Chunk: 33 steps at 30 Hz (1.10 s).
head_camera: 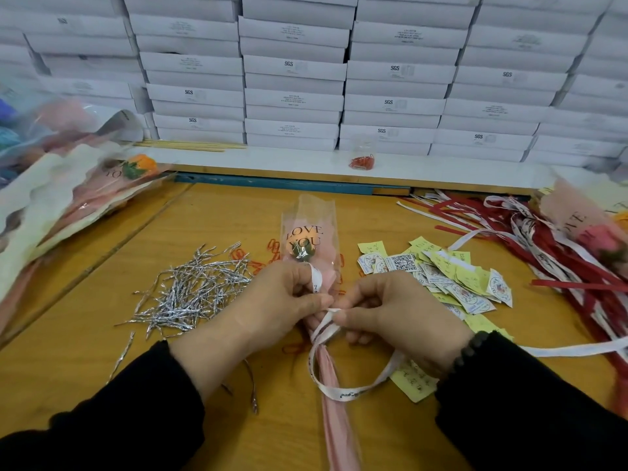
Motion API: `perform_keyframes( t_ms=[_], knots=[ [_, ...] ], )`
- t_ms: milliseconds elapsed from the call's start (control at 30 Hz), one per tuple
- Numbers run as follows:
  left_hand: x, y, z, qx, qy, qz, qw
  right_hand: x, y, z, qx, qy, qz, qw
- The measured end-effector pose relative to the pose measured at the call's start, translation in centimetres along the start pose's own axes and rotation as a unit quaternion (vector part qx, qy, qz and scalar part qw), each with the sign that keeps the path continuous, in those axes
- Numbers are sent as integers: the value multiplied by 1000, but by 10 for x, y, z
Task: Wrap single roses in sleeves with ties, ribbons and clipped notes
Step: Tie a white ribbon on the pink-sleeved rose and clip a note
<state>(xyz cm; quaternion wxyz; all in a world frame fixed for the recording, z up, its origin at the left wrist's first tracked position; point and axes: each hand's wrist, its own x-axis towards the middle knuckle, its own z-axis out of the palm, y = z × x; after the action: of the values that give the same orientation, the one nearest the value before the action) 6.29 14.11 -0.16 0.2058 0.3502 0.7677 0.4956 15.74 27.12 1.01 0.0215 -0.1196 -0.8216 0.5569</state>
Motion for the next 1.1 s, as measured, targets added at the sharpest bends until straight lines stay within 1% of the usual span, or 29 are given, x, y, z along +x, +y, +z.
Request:
perform_keyframes(
  t_ms=[33,67,200,267,400,467,533,600,667,733,800,867,967,1100],
  knots=[
    [0,0,0,3,2,4,1000,1,2,-3,30,-17,13,999],
    [0,1,0,8,4,7,1000,1,3,-4,32,-27,15,999],
    [-1,1,1,5,5,-2,1000,3,3,-5,-47,-51,-3,998],
    [-1,1,0,5,1,-8,1000,2,0,-7,-65,-64,-14,996],
    [0,1,-2,9,-4,-11,1000,1,0,-11,5,-68,-32,997],
    [0,1,-3,15,-7,-11,1000,0,-2,-13,31,-82,-23,996],
    [0,2,-5,20,-17,-11,1000,-1,-3,-17,28,-108,-3,994],
    [-1,3,-6,21,-25,-13,999,-1,-5,-23,-6,-142,29,989],
    [-2,4,-6,25,-29,-14,999,-2,-9,-29,-80,-172,43,981],
    [-2,5,-6,28,-33,-14,999,-4,-12,-34,-156,-179,27,971],
    [-3,6,-7,28,-37,-14,999,-5,-15,-40,-191,-179,14,965],
    [-4,8,-8,25,-43,-14,999,-7,-19,-48,-173,-180,8,968],
    [-5,10,-10,24,-50,-18,998,-7,-17,-61,-144,-154,-6,978],
    [-7,13,-11,29,-60,-19,998,-6,-10,-68,-22,-140,-1,990]
  ],
)
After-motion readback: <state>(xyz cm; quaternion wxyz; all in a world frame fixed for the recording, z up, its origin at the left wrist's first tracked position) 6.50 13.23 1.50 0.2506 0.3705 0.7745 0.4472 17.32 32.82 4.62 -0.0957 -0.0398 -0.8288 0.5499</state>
